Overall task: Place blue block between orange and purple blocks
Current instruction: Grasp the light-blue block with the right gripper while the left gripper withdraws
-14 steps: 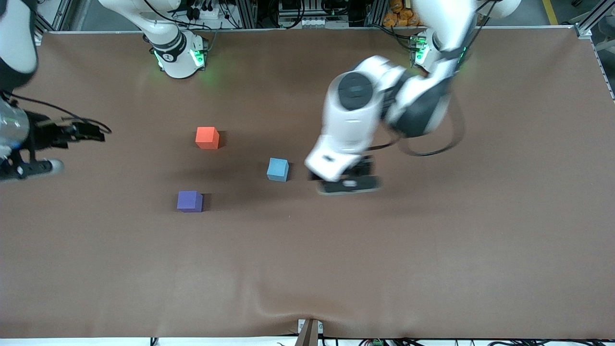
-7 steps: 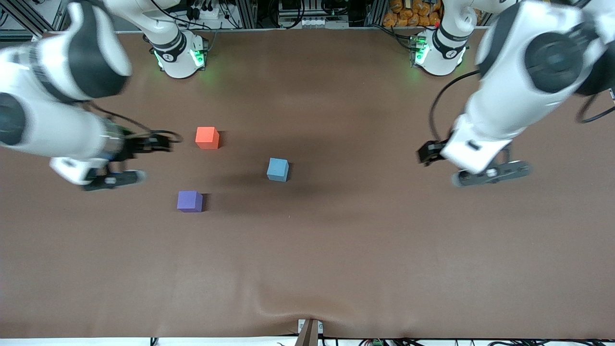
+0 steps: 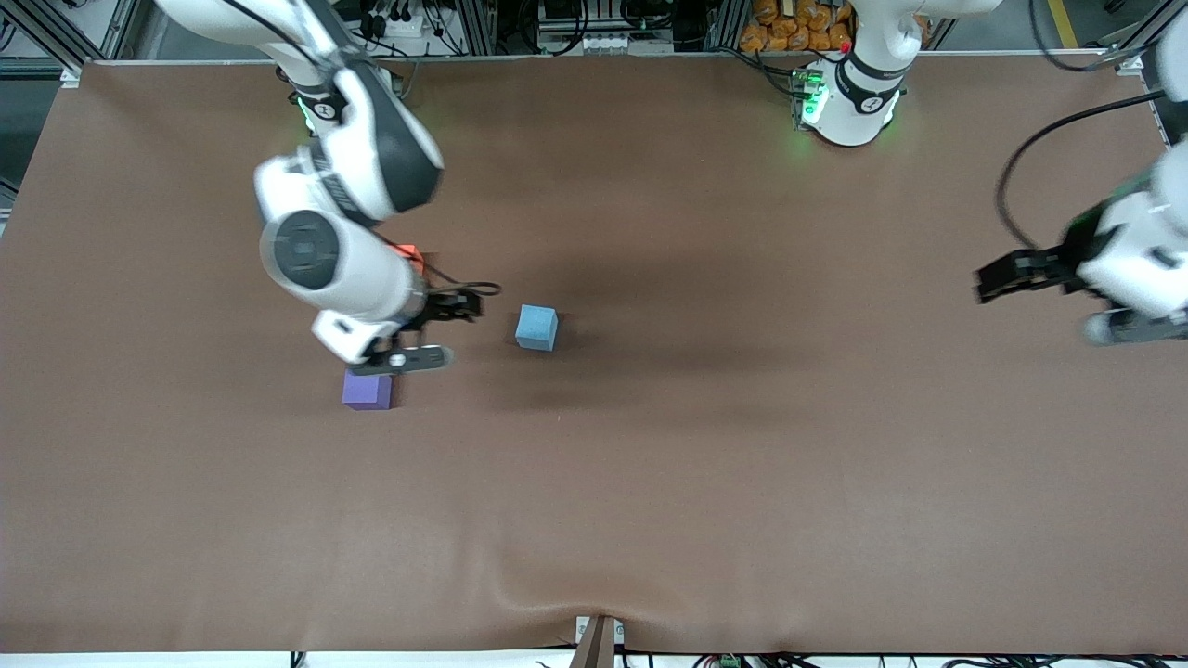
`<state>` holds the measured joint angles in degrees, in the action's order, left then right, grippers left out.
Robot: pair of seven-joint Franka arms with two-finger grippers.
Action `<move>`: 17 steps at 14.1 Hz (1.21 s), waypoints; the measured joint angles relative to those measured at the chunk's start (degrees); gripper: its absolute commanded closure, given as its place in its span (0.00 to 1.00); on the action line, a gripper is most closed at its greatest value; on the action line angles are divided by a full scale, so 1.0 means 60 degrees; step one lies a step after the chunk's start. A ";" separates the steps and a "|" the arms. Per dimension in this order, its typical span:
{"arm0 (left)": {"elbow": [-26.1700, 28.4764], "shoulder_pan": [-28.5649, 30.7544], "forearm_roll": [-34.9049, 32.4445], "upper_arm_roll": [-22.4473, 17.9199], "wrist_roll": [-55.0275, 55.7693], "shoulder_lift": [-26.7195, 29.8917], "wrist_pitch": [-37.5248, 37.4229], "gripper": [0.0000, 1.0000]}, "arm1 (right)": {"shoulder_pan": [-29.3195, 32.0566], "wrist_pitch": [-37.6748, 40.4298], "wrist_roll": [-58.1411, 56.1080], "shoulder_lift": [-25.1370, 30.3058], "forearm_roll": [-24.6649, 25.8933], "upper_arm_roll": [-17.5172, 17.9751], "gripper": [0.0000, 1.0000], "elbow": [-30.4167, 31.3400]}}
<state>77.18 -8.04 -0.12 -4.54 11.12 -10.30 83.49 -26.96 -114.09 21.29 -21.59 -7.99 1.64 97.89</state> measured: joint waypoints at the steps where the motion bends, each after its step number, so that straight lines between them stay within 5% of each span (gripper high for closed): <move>1: 0.0217 0.0118 0.0000 0.0007 0.0000 0.0249 -0.0001 0.00 | -0.0248 -0.0500 0.0317 -0.0153 0.0000 -0.0001 0.00 0.0297; 9: 0.3300 0.0231 0.0000 0.0043 0.0002 0.2736 0.0819 0.00 | -0.1285 -0.2478 0.1624 -0.1571 0.0000 -0.0014 0.00 0.0576; 17: 0.3598 0.0195 0.0000 0.0178 -0.0030 0.3279 0.0797 0.00 | -0.1408 -0.2708 0.2416 -0.1888 0.0000 -0.0027 0.00 0.0575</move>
<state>98.77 -6.87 -0.12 -3.47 10.94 9.38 88.28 -35.41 -130.33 35.79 -32.91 -7.99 1.48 101.34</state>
